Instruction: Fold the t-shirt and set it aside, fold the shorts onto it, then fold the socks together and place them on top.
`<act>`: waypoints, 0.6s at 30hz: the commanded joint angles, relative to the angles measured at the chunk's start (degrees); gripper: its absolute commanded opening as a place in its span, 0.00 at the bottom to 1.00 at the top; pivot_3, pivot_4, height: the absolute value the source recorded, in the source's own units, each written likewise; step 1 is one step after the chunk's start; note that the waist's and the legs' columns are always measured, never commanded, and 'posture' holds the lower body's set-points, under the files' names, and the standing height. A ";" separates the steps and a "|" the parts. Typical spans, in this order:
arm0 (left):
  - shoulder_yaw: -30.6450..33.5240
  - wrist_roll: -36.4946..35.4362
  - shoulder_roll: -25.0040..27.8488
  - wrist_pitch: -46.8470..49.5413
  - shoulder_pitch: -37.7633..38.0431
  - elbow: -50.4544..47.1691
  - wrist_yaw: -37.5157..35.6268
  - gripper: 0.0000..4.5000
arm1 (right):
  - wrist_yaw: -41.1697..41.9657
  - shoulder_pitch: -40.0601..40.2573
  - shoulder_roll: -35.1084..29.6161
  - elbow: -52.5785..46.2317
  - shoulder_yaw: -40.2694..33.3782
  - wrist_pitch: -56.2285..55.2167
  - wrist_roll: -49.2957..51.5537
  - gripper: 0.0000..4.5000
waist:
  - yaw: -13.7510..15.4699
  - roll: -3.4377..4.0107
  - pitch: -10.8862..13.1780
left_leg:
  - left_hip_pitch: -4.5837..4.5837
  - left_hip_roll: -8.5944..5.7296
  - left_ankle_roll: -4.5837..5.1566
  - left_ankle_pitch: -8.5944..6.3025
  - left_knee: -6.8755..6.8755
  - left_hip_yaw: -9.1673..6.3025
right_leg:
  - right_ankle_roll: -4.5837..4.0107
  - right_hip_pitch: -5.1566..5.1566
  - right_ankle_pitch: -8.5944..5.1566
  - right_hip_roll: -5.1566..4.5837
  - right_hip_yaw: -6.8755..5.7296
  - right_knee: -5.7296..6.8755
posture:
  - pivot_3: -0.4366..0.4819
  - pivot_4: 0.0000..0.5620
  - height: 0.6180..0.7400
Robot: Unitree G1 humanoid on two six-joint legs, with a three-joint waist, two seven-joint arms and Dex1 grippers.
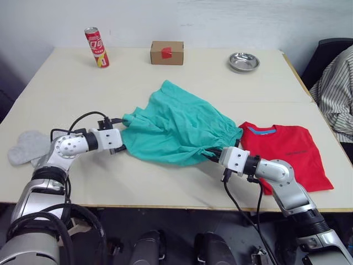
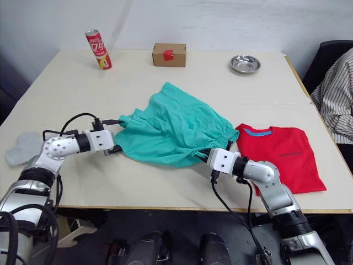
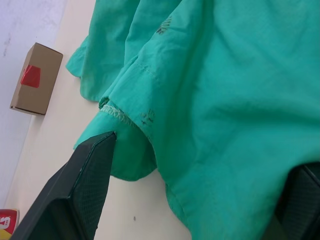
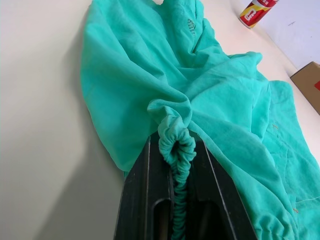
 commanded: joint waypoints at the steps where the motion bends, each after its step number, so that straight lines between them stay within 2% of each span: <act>1: -1.77 0.76 -1.48 0.91 0.53 2.30 -1.96 0.88 | -0.76 -0.81 0.28 -2.05 -1.17 -0.13 0.44 0.00 | 0.13 0.00 0.00 | 0.00 0.00 0.00 0.00 0.00 0.00 | 0.00 0.00 0.00 0.00 0.00 -0.01 | 0.48 0.27 1.00; 4: -0.82 -2.43 -1.83 0.63 1.17 2.40 -7.15 0.68 | -0.95 -0.97 0.49 -1.86 -1.14 -0.14 0.45 0.00 | 0.19 0.00 0.00 | -0.01 0.00 -0.02 0.01 0.00 0.01 | 0.00 0.00 0.00 0.01 -0.01 -0.05 | 0.48 0.27 1.00; 9: 0.46 -5.28 -1.20 0.23 2.12 1.65 -10.51 0.31 | -1.10 -1.11 0.72 -1.49 -1.09 -0.36 0.46 0.00 | -0.07 0.00 0.00 | -0.05 0.00 -0.13 0.08 -0.04 0.04 | 0.00 0.00 0.00 0.05 -0.02 -0.22 | 0.48 0.27 1.00; 13: -1.72 -1.63 -1.55 3.93 1.47 3.31 -6.48 0.01 | -0.40 -1.24 0.54 -0.22 -1.34 -0.99 1.02 0.00 | -0.20 0.00 0.00 | -0.08 0.00 0.05 0.16 -0.02 0.06 | 0.02 0.01 0.00 0.06 -0.03 -0.25 | 0.48 0.27 1.00; 18: 0.26 -3.96 -2.76 9.96 -0.34 3.78 -5.27 0.00 | 0.67 -1.55 0.03 -0.17 -1.56 -1.32 1.55 0.00 | -0.02 0.08 -0.05 | -0.01 0.00 0.08 -0.03 -0.02 0.05 | 0.04 0.03 0.02 0.06 -0.03 -0.12 | 0.48 0.27 1.00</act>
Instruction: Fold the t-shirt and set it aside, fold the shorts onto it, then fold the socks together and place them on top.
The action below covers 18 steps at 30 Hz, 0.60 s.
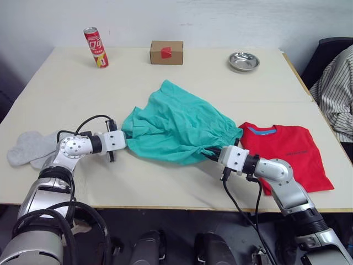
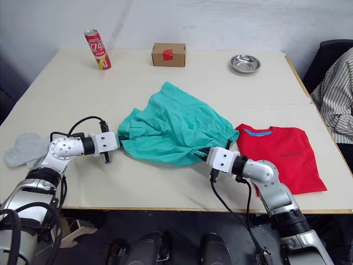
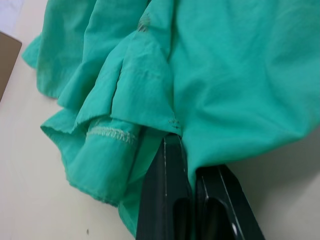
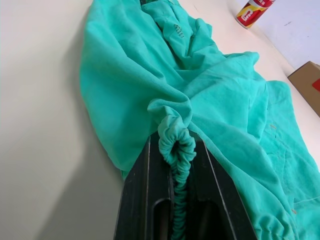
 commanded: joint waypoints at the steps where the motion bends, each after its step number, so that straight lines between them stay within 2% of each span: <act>1: 1.88 -2.48 -0.67 5.12 1.03 0.60 -1.58 0.00 | 0.66 -1.23 -0.51 -0.91 -1.68 -1.32 1.65 0.00 | 0.10 0.01 0.00 | 0.01 0.00 0.00 0.01 0.01 -0.02 | 0.00 0.00 0.00 0.00 0.00 0.04 | 0.48 0.27 1.00; 4: 4.39 -7.30 0.57 6.32 3.46 -2.43 -9.11 0.00 | 1.42 -1.51 -0.65 -0.67 -1.87 -2.07 2.25 0.00 | -0.62 -0.03 0.02 | 0.01 0.02 -0.03 0.03 0.01 -0.03 | -0.01 -0.03 0.00 0.00 0.02 0.09 | 0.48 0.27 1.00; 5: 5.43 -10.13 1.92 7.16 5.53 -5.24 -13.74 0.00 | 2.15 -1.43 -0.73 -0.77 -1.91 -2.62 2.97 0.00 | -0.85 -0.03 0.02 | -0.01 0.02 -0.04 0.03 -0.01 -0.03 | -0.01 -0.04 0.00 0.00 0.01 0.04 | 0.48 0.27 1.00; 7: 7.70 -15.95 5.54 11.43 11.01 -12.83 -22.29 0.00 | 3.75 -1.22 -0.99 -0.75 -1.85 -3.72 4.26 0.00 | -1.80 -0.04 0.02 | -0.06 0.02 -0.21 0.16 -0.03 -0.02 | -0.01 -0.05 0.00 0.02 0.02 -0.06 | 0.48 0.27 1.00; 9: 9.88 -21.28 8.62 18.48 17.27 -22.40 -27.14 0.00 | 4.68 -1.12 -1.26 -0.19 -1.78 -4.51 4.63 0.00 | -2.91 -0.05 0.03 | -0.06 0.09 -0.12 0.16 -0.12 0.11 | -0.01 -0.03 0.00 0.09 -0.07 -0.07 | 0.48 0.27 1.00; 12: 14.77 -29.88 12.83 33.93 29.63 -42.19 -28.09 0.00 | 5.95 -0.97 -1.76 1.40 -1.87 -5.59 4.90 0.00 | -4.25 -0.06 0.04 | -0.06 0.15 -0.06 0.11 -0.14 0.28 | 0.01 -0.03 -0.01 0.09 -0.20 -0.14 | 0.48 0.27 1.00; 18: 23.70 -38.08 17.46 54.27 50.67 -70.49 -24.66 0.00 | 9.47 -1.57 -2.37 3.95 -1.27 -7.86 5.75 0.00 | -4.03 -0.36 0.33 | -0.01 0.17 -0.07 -0.05 -0.07 0.26 | 0.06 -0.02 -0.05 -0.02 -0.12 -0.27 | 0.48 0.27 1.00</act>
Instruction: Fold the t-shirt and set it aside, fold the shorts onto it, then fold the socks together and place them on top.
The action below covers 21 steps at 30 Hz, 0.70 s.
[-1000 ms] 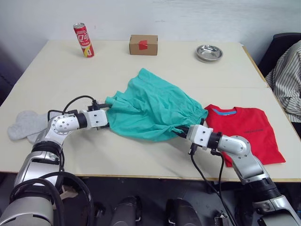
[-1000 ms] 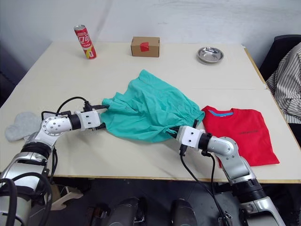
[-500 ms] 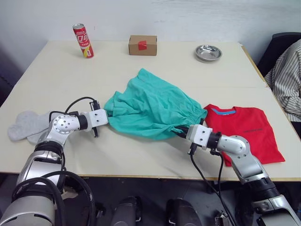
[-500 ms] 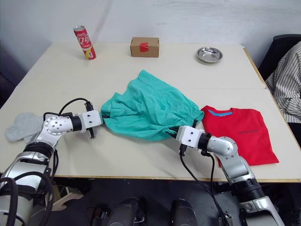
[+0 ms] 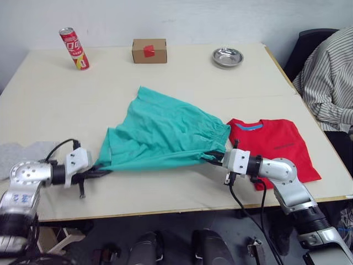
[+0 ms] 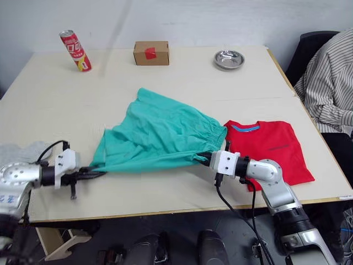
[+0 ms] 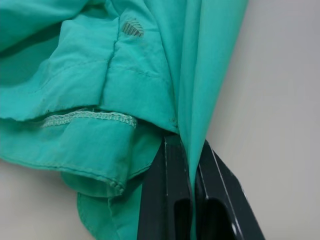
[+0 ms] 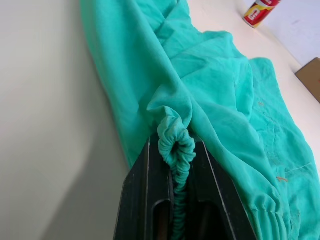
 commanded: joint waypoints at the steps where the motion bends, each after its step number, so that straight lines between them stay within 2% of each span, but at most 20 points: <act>1: 7.33 -6.73 3.08 13.15 9.08 -14.50 1.58 0.00 | 1.85 -1.13 -0.80 0.75 -1.16 -1.65 1.71 0.00 | 0.19 -0.05 0.06 | 0.03 0.00 -0.25 -0.13 0.02 -0.01 | 0.00 0.00 0.00 -0.03 0.03 0.03 | 0.48 0.27 1.00; 6: 14.81 -15.43 6.82 31.31 23.66 -30.17 0.00 0.00 | 6.26 -2.06 0.01 2.28 -0.07 -2.47 4.48 0.00 | 0.25 -0.03 0.17 | 0.07 0.00 -0.39 -0.11 -0.08 -0.05 | -0.10 -0.07 -0.03 -0.04 0.08 0.04 | 0.48 0.27 1.00; 10: 19.25 -19.22 8.77 39.22 29.62 -36.46 -1.60 0.00 | 7.63 -1.72 0.60 4.05 -0.14 -3.73 5.01 0.00 | 0.43 0.00 0.24 | 0.06 0.00 -0.52 -0.13 -0.21 -0.04 | -0.24 -0.13 -0.11 -0.03 0.05 -0.01 | 0.48 0.27 1.00; 16: 21.12 -20.84 9.41 42.82 29.54 -38.52 -2.25 0.00 | 11.43 2.22 -0.69 2.14 -1.13 -4.56 8.98 0.00 | 0.58 0.03 0.25 | 0.06 0.01 -0.60 -0.09 -0.22 -0.04 | -0.29 -0.15 -0.14 0.00 0.04 0.02 | 0.48 0.27 1.00; 21: 21.31 -18.75 11.78 42.21 26.12 -35.65 -3.40 0.00 | 14.85 9.79 -5.09 -9.23 -4.88 0.14 18.18 0.00 | 1.57 0.09 0.29 | 0.03 0.02 -0.61 -0.11 -0.27 -0.03 | -0.31 -0.25 -0.15 -0.01 0.08 -0.01 | 0.48 0.27 1.00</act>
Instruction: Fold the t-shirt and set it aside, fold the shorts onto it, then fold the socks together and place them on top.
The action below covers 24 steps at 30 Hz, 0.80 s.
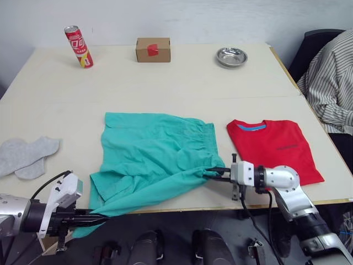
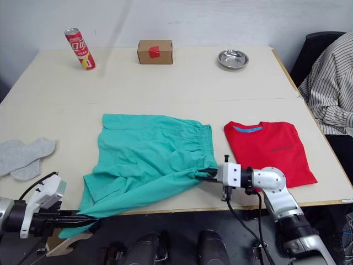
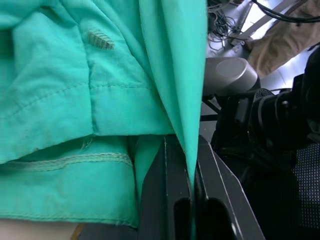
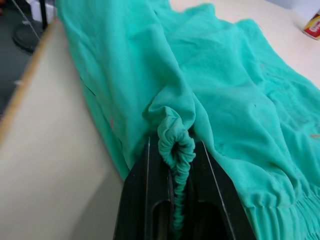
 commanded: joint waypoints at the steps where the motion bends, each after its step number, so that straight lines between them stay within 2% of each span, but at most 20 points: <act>1: 1.57 0.67 2.32 -0.18 -1.58 1.26 -1.71 0.00 | 2.04 3.51 -3.62 -9.26 -4.37 3.44 7.21 0.00 | 0.26 0.02 0.01 | -0.02 0.00 0.00 0.00 -0.02 0.00 | 0.00 -0.02 0.00 0.00 0.02 -0.01 | 0.48 0.27 1.00; 4: 1.31 0.02 4.32 1.47 -2.89 2.60 -3.30 0.00 | 6.00 7.99 -7.69 -10.62 -4.46 -3.60 3.41 0.00 | 0.34 0.01 0.01 | -0.01 0.00 -0.02 -0.01 -0.10 0.01 | -0.03 -0.05 -0.01 -0.01 0.03 -0.04 | 0.48 0.27 1.00; 9: -2.55 1.73 5.22 0.46 -2.94 3.08 -4.45 0.00 | 3.80 7.98 -6.36 -2.31 -3.90 -11.26 -2.44 0.00 | 0.02 0.02 0.01 | 0.00 0.00 -0.06 -0.01 -0.23 0.11 | -0.04 -0.09 -0.02 0.01 0.07 -0.14 | 0.48 0.27 1.00; 13: -3.24 1.95 5.83 -0.11 -4.13 3.98 -4.99 0.00 | 5.34 9.19 -6.40 -4.44 -3.06 -8.16 2.20 0.00 | 0.26 0.02 0.02 | -0.01 0.02 -0.10 0.01 -0.25 0.12 | -0.09 -0.16 -0.05 0.07 0.07 -0.08 | 0.48 0.27 1.00; 16: -3.03 0.61 6.45 -0.29 -8.21 5.90 -5.97 0.00 | 2.72 10.53 -7.38 -12.04 -5.08 3.53 10.19 0.00 | 0.32 0.04 0.04 | -0.01 0.06 -0.12 0.03 -0.22 0.10 | -0.12 -0.15 -0.06 0.08 0.06 -0.02 | 0.48 0.27 1.00; 20: -6.74 -1.59 4.76 -1.25 -23.56 12.02 -4.53 0.00 | -4.49 8.26 -10.54 -20.66 -9.93 23.19 21.92 0.00 | 0.76 0.07 0.14 | -0.03 0.07 -0.07 0.05 -0.08 0.01 | -0.18 -0.14 0.03 0.03 0.06 0.05 | 0.48 0.27 1.00; 24: -18.98 6.94 -0.65 -9.16 -46.86 23.96 -2.90 0.00 | -8.45 2.78 -10.44 -20.26 -12.80 35.14 27.88 0.00 | 1.42 0.07 0.14 | -0.01 0.06 0.00 0.04 -0.11 0.01 | -0.25 -0.14 0.14 0.01 0.06 -0.02 | 0.48 0.27 1.00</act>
